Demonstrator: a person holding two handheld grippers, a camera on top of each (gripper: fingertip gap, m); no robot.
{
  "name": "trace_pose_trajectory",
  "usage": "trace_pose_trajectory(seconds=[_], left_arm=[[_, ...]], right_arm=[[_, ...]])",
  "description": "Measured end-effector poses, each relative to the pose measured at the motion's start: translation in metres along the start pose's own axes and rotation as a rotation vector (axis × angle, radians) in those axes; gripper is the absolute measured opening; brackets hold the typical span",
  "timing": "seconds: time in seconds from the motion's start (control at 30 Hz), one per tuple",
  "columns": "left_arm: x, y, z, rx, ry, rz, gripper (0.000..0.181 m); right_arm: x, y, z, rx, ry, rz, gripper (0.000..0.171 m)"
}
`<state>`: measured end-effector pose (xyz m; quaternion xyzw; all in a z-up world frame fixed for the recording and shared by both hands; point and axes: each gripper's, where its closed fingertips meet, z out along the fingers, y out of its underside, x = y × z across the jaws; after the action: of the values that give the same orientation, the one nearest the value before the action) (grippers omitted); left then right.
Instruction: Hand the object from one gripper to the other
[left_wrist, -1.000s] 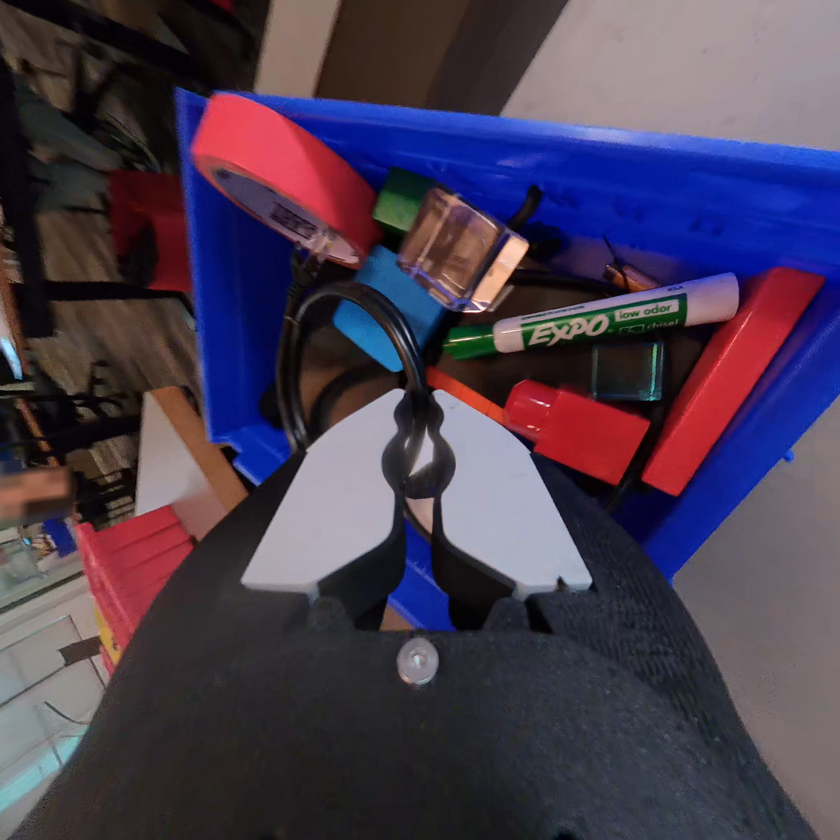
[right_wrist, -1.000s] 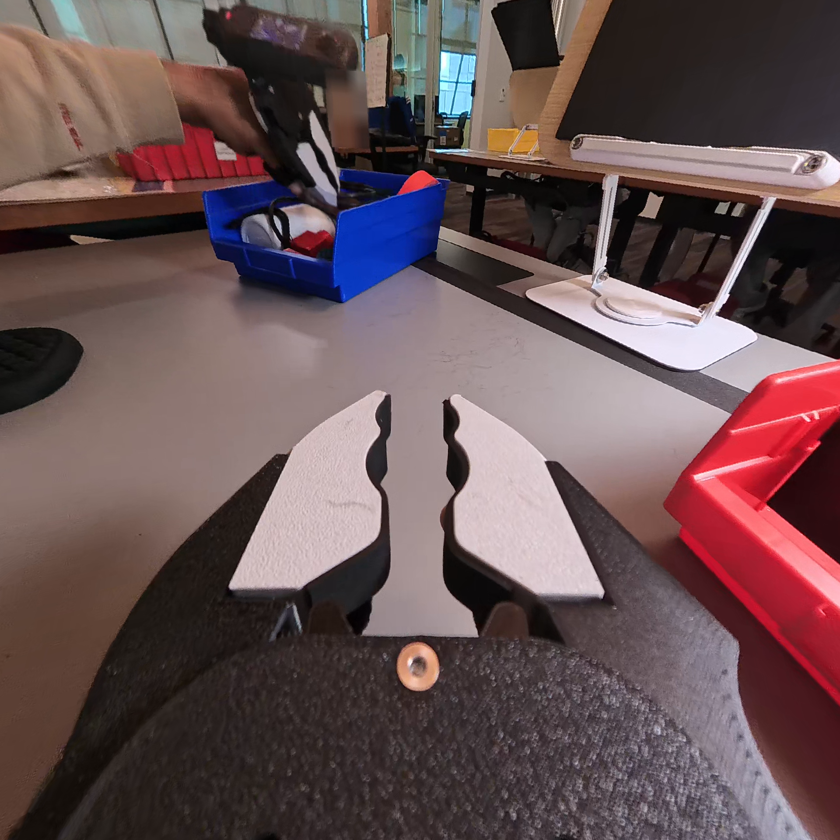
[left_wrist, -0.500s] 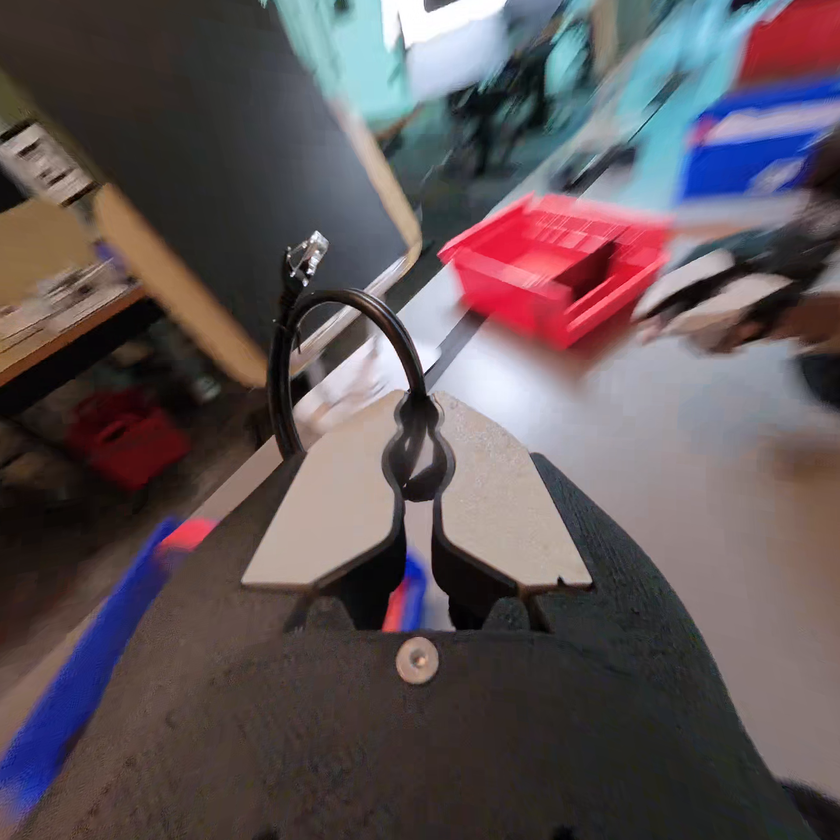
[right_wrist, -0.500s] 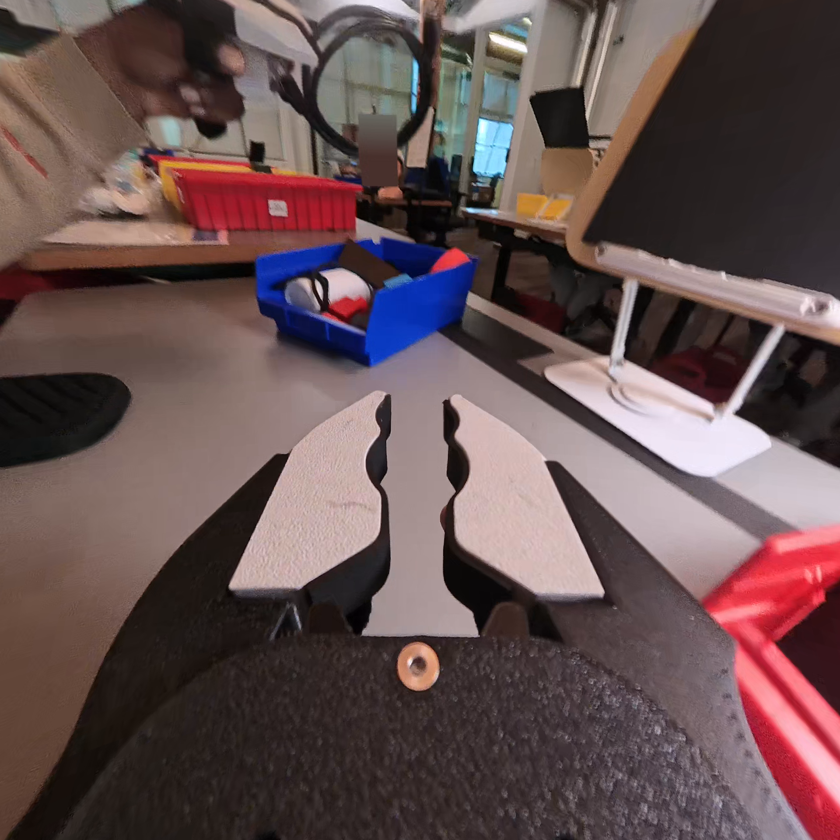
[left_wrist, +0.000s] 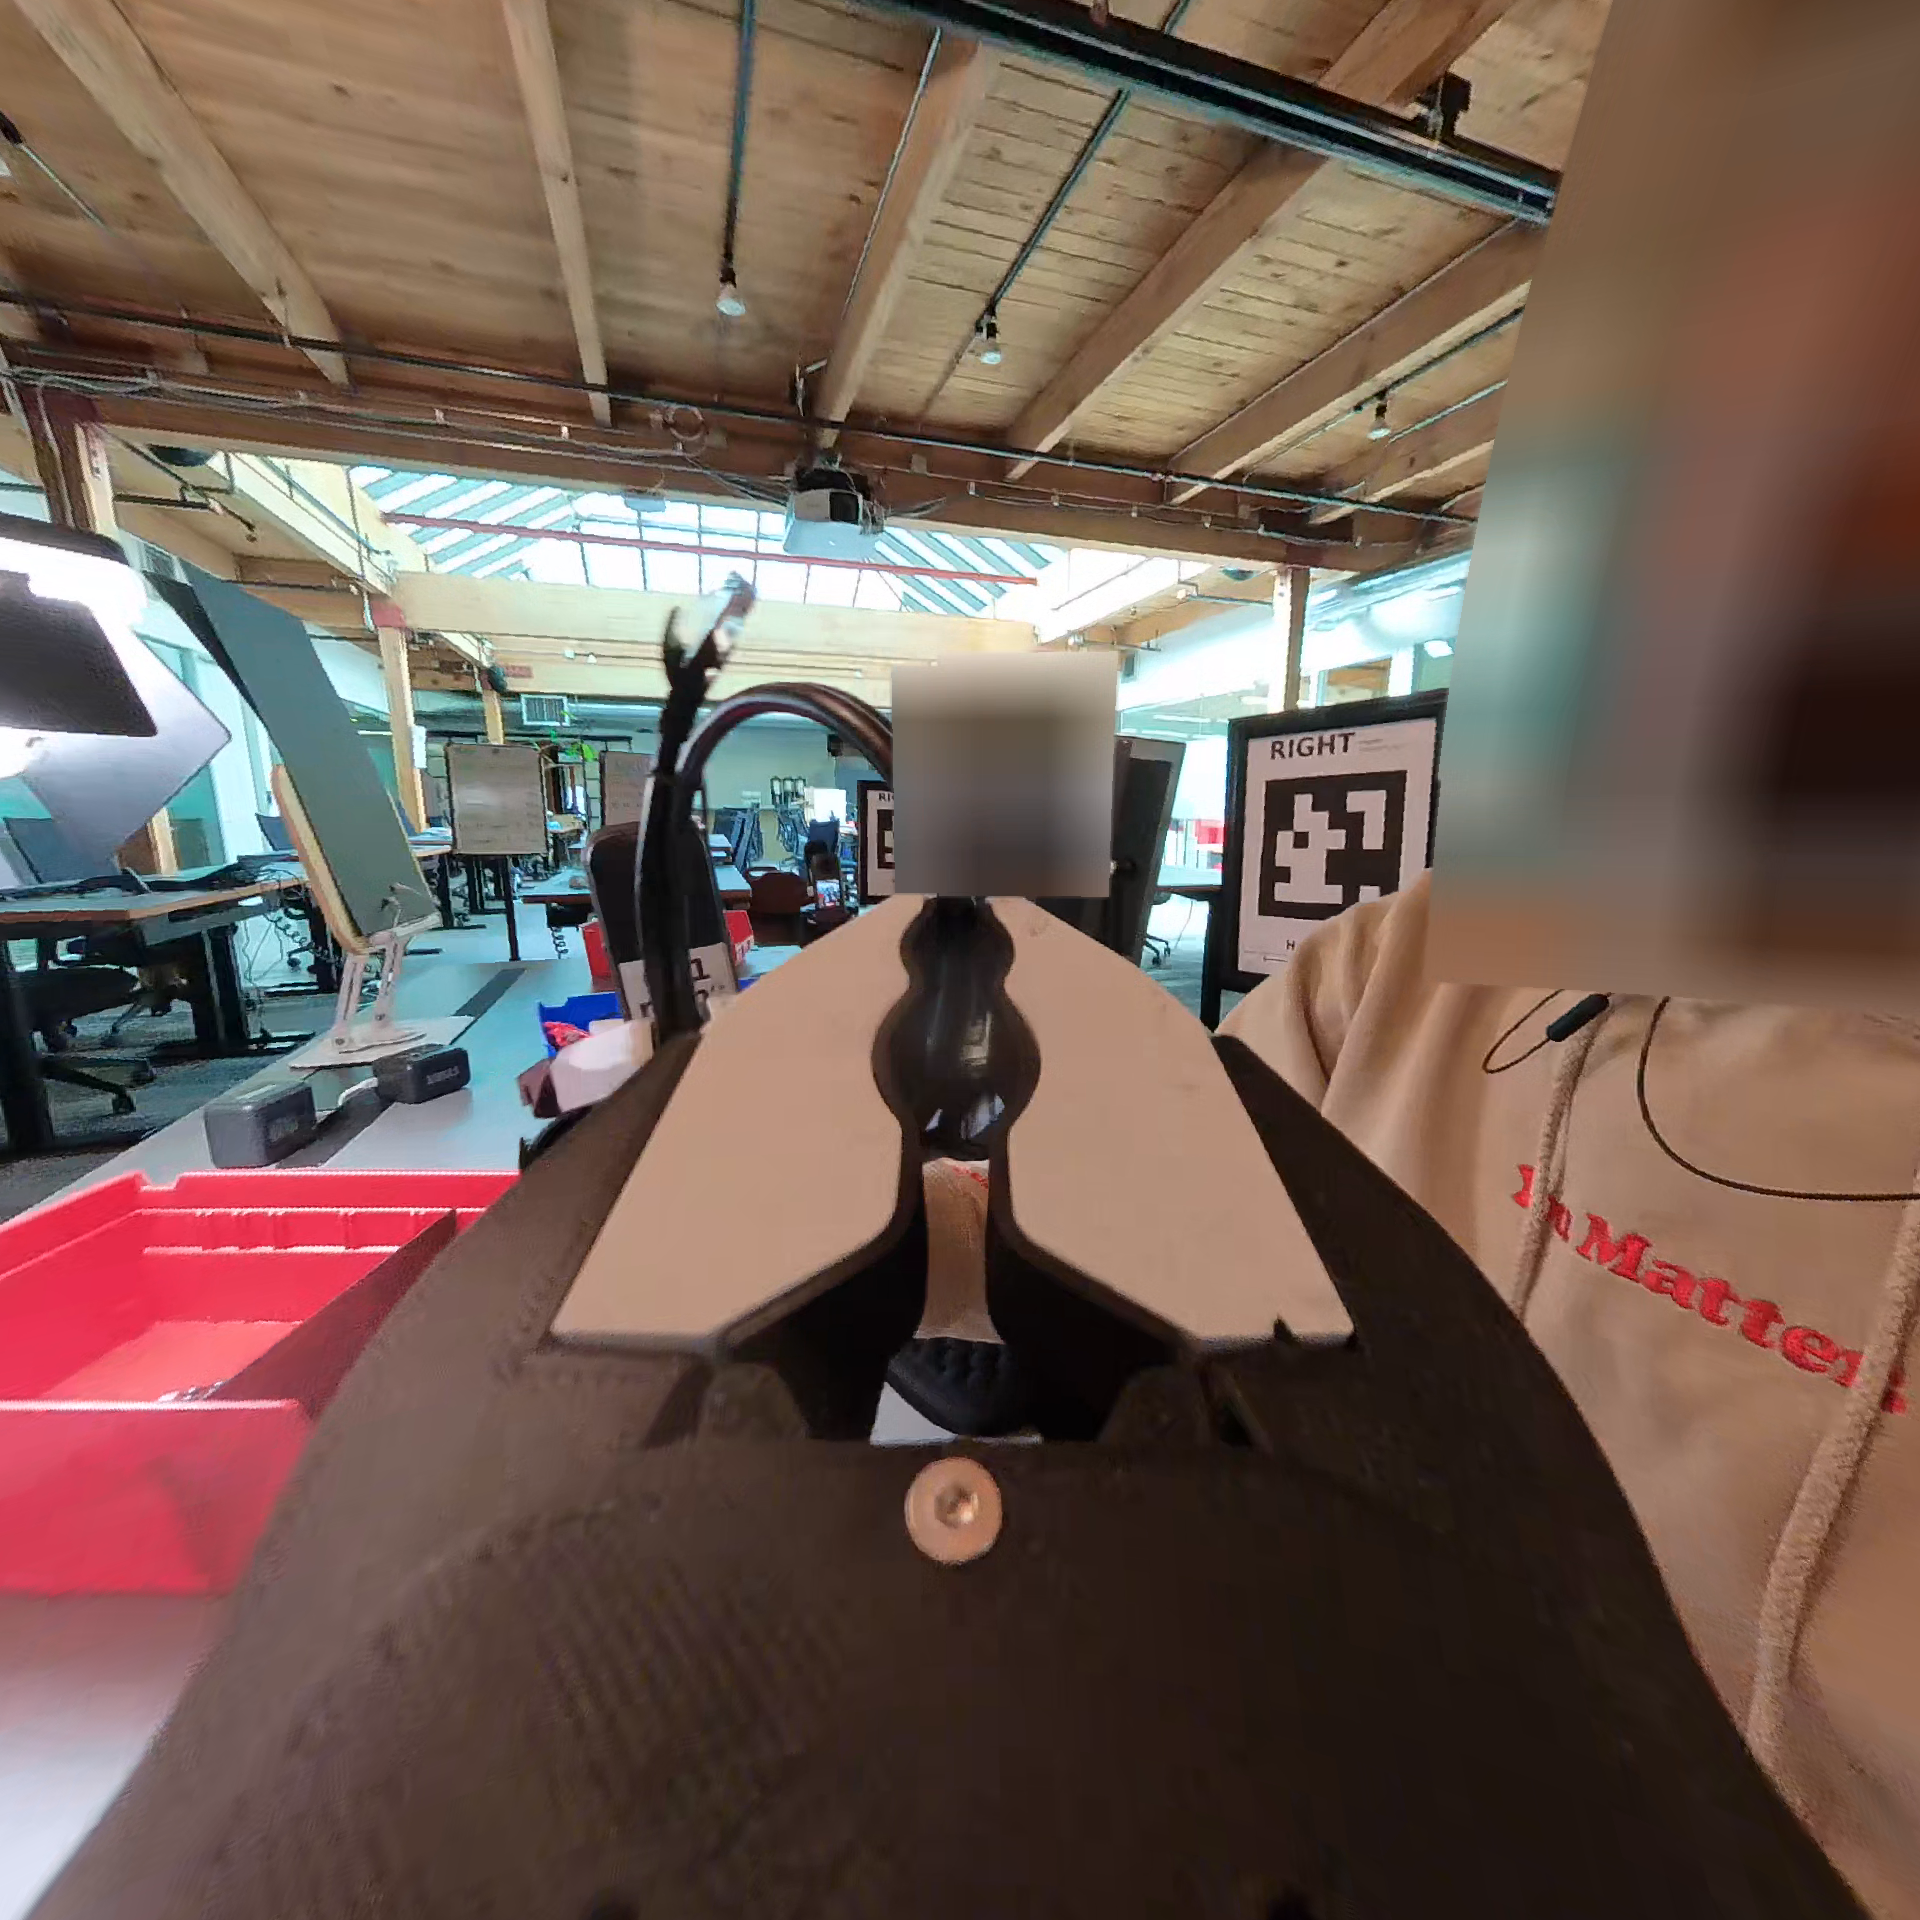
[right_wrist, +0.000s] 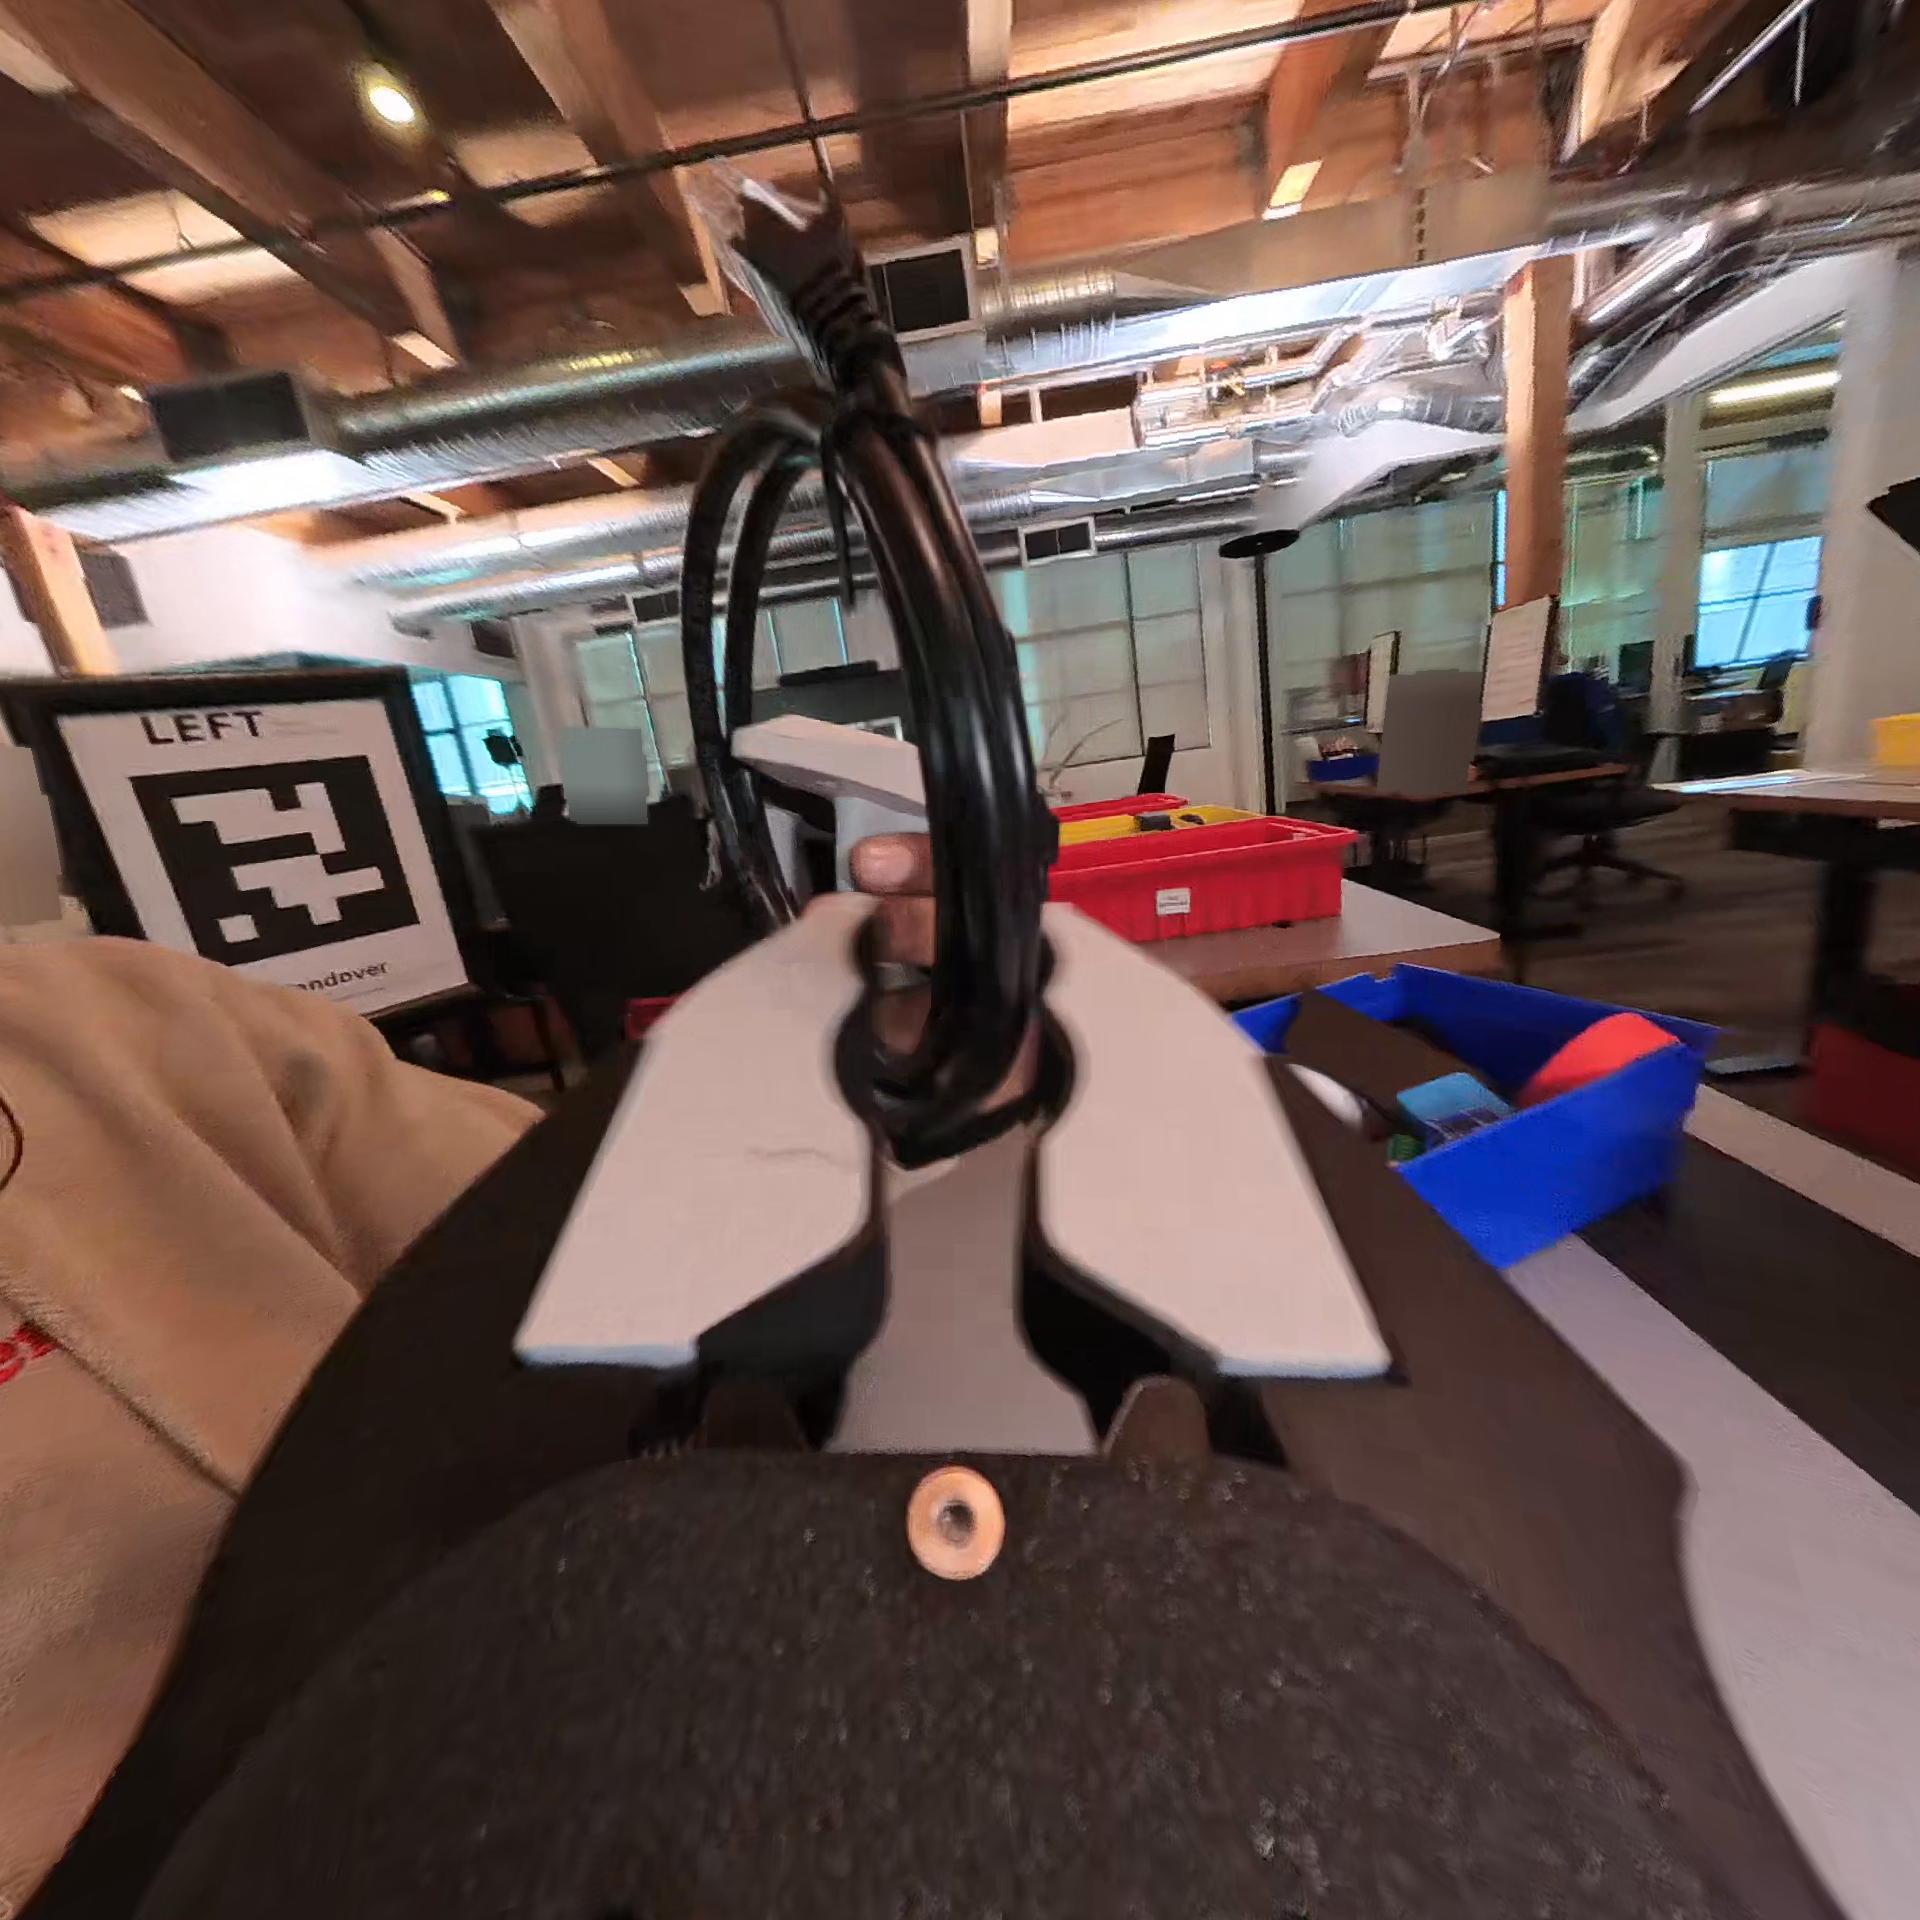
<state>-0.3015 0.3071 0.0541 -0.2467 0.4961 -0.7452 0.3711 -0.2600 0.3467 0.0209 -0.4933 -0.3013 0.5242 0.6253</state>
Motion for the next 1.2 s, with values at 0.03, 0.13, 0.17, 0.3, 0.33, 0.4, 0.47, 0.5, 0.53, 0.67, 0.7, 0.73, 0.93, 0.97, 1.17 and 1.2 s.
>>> trace_pose_trajectory(seconds=[0.03,0.13,0.17,0.3,0.33,0.4,0.47,0.5,0.53,0.67,0.7,0.73,0.93,0.97,1.17,1.2], left_arm=[[-0.006,0.002,-0.003,0.001,-0.028,-0.004,0.006],[-0.045,0.014,-0.028,-0.16,-0.327,0.09,0.008],[-0.059,0.017,-0.043,-0.244,-0.451,0.151,0.011],[-0.08,0.014,-0.082,-0.414,-0.725,0.239,0.027],[-0.082,0.018,-0.083,-0.469,-0.757,0.261,0.029],[-0.088,0.034,-0.079,-0.604,-0.811,0.363,0.031],[-0.097,0.06,-0.071,-0.773,-0.835,0.469,0.035],[-0.101,0.076,-0.068,-0.863,-0.832,0.518,0.038],[-0.105,0.092,-0.066,-0.949,-0.823,0.565,0.039],[-0.112,0.134,-0.063,-1.115,-0.753,0.655,0.021],[-0.113,0.135,-0.063,-1.115,-0.748,0.68,0.016],[-0.114,0.134,-0.062,-1.107,-0.753,0.702,0.015],[-0.115,0.103,-0.058,-0.928,-0.84,0.65,0.014],[-0.117,0.095,-0.064,-0.897,-0.884,0.625,0.014],[-0.131,0.049,-0.098,-0.467,-1.017,0.327,0.014],[-0.131,0.043,-0.101,-0.401,-1.014,0.282,0.014]], right_arm=[[0.002,0.0,0.0,0.014,0.01,0.002,0.01],[0.017,-0.001,-0.014,-0.084,0.086,-0.017,0.008],[0.023,0.002,-0.022,-0.154,0.121,-0.039,0.007],[0.061,0.018,-0.064,-0.49,0.426,-0.196,0.002],[0.068,0.027,-0.075,-0.605,0.489,-0.232,0.002],[0.076,0.046,-0.087,-0.772,0.549,-0.308,0.002],[0.069,0.073,-0.085,-0.92,0.482,-0.322,0.002],[0.063,0.087,-0.082,-0.977,0.433,-0.325,0.002],[0.059,0.1,-0.078,-1.021,0.395,-0.332,0.002],[0.052,0.124,-0.07,-1.079,0.315,-0.326,0.002],[0.051,0.122,-0.068,-1.056,0.308,-0.319,0.002],[0.052,0.118,-0.066,-1.025,0.311,-0.324,0.002],[0.069,0.068,-0.054,-0.773,0.466,-0.484,0.012],[0.078,0.054,-0.059,-0.734,0.541,-0.531,0.024],[0.081,0.008,-0.068,-0.436,0.616,-0.321,0.04],[0.085,0.017,-0.068,-0.447,0.601,-0.28,0.043]])
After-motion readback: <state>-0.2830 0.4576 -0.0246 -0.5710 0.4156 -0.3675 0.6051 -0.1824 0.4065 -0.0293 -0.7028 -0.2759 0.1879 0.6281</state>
